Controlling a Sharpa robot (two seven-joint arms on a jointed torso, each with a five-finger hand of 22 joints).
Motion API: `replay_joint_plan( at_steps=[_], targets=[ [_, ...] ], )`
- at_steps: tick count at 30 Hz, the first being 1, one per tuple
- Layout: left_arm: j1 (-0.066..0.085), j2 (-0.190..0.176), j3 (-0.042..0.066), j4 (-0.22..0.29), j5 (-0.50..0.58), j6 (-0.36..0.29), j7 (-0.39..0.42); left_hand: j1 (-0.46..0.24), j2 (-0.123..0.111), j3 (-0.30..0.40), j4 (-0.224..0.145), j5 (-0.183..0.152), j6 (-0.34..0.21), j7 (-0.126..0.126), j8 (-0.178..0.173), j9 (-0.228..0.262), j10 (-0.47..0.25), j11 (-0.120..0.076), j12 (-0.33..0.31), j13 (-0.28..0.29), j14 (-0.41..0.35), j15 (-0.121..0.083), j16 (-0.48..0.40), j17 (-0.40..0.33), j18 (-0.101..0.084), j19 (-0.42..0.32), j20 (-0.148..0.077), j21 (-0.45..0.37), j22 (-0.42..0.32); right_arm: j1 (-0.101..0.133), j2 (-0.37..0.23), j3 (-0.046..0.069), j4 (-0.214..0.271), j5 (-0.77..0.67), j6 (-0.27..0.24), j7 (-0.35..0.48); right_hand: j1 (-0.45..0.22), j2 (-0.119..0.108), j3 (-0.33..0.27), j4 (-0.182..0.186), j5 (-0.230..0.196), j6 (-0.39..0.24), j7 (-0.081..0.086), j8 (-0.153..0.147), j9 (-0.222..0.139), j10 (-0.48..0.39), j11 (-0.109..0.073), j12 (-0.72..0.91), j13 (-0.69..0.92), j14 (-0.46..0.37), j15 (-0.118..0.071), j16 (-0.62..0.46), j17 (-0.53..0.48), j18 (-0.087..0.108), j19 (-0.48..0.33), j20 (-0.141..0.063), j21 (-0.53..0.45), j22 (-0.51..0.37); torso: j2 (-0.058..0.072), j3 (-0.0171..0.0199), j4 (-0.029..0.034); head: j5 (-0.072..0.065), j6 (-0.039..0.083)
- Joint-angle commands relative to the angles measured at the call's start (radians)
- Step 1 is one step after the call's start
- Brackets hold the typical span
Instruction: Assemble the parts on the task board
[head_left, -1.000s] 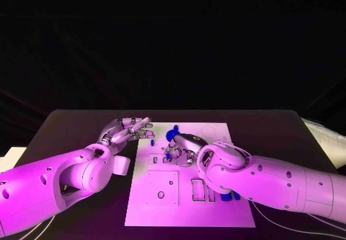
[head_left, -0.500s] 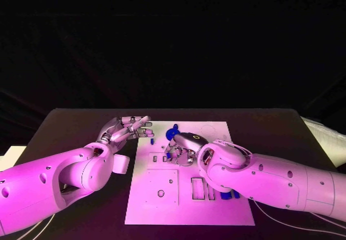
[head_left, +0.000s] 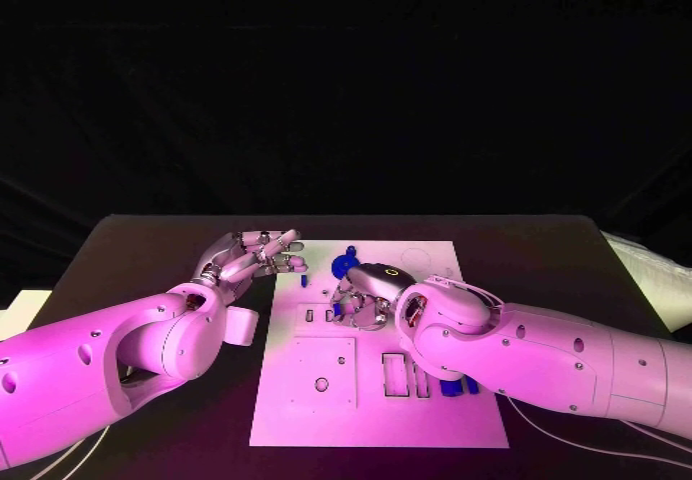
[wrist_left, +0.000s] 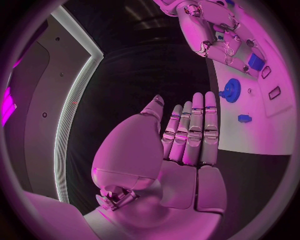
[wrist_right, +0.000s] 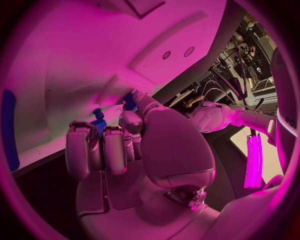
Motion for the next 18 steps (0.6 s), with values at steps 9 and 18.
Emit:
replay_joint_plan(
  at_steps=[9,18],
  targets=[
    [0.000,0.002,0.001,0.000,0.003,0.018,0.013,0.011,0.001,0.000,-0.010,-0.005,0.003,0.000,-0.004,-0.001,0.001,0.007,-0.006,-0.001,-0.006,0.002,-0.005,0.002,0.002,0.002,0.002,0.000,-0.002,-0.009,-0.003,-0.009,-0.007,-0.030,0.072,-0.036,-0.006,-0.017,-0.004,0.002,-0.003,-0.008,0.007,-0.008,-0.003,-0.014,0.001,-0.013,-0.008,0.069,-0.001,-0.007,0.073,-0.012,-0.010,0.000,-0.008,0.014,0.000,0.0000,0.0000,0.000,-0.005],
    [0.000,0.002,0.001,-0.001,0.003,0.018,0.012,0.011,0.001,0.000,-0.010,-0.005,0.003,0.001,-0.005,-0.001,0.001,0.007,-0.006,-0.001,-0.006,0.002,-0.005,0.003,0.002,0.002,0.002,0.000,-0.002,-0.010,-0.004,-0.010,-0.003,-0.036,0.066,-0.038,-0.028,-0.047,-0.018,0.005,0.001,-0.031,0.015,-0.021,-0.009,-0.031,0.009,-0.042,-0.030,0.068,0.005,-0.012,0.068,-0.011,-0.017,0.004,-0.014,0.006,0.000,-0.0002,0.0001,0.000,-0.005]
  ],
)
